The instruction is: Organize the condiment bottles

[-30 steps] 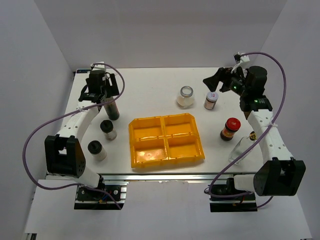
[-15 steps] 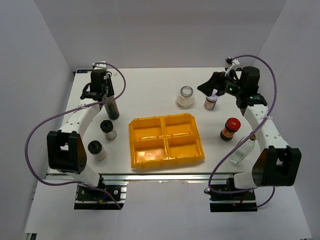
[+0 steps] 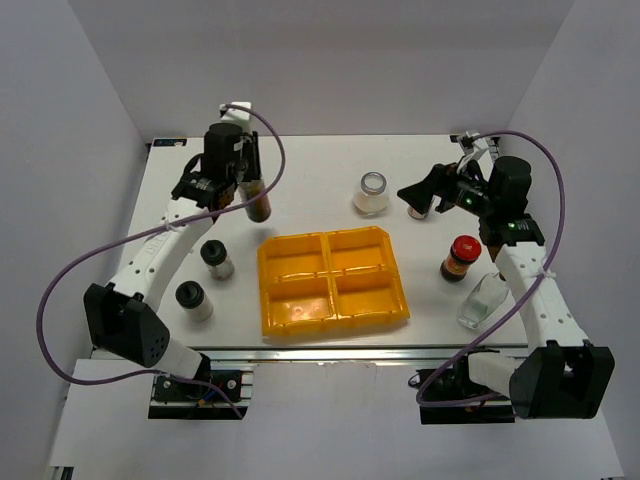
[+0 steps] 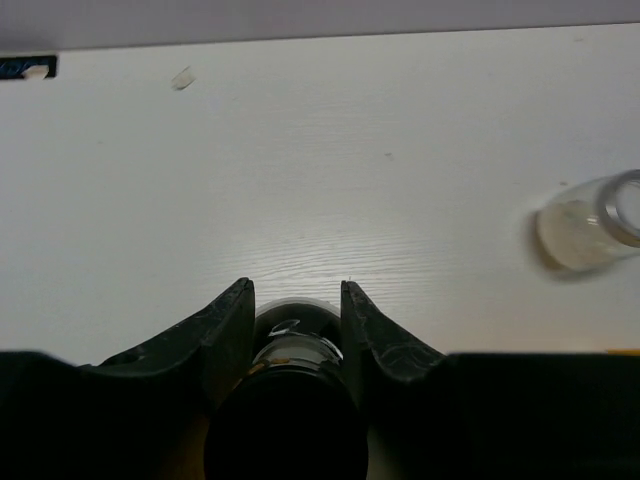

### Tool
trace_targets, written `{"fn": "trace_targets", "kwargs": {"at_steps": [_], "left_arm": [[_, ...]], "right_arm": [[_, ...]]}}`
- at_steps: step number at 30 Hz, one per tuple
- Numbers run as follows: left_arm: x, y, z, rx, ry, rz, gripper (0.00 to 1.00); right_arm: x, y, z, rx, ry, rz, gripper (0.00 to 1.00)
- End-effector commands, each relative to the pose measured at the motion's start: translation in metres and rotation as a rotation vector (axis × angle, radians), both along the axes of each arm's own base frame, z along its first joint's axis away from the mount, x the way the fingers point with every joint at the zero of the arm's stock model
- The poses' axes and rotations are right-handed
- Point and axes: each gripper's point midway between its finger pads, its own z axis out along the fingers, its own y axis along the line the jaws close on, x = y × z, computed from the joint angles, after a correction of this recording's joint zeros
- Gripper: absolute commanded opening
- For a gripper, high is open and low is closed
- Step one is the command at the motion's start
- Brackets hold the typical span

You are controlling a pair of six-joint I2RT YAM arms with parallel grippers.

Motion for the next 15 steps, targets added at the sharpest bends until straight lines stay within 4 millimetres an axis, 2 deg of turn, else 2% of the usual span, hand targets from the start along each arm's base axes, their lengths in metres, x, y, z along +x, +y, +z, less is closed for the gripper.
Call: {"fn": "trace_targets", "kwargs": {"at_steps": [1,10,11,15], "left_arm": [[-0.021,-0.024,0.085,-0.068,-0.186,-0.042,0.00],[-0.066,-0.083,0.093,-0.166,-0.155,-0.188,0.00],[-0.072,-0.092,0.092,-0.171,-0.149,-0.213,0.00],[-0.085,-0.111,0.084,-0.193,-0.136,-0.258,0.00]], "right_arm": [[-0.009,0.000,0.010,0.016,-0.040,0.002,0.89],[-0.010,-0.004,0.011,0.010,-0.048,-0.028,0.89],[-0.010,-0.004,0.010,0.009,-0.044,-0.031,0.89],[-0.005,-0.007,0.003,0.000,-0.024,-0.056,0.89]]}}
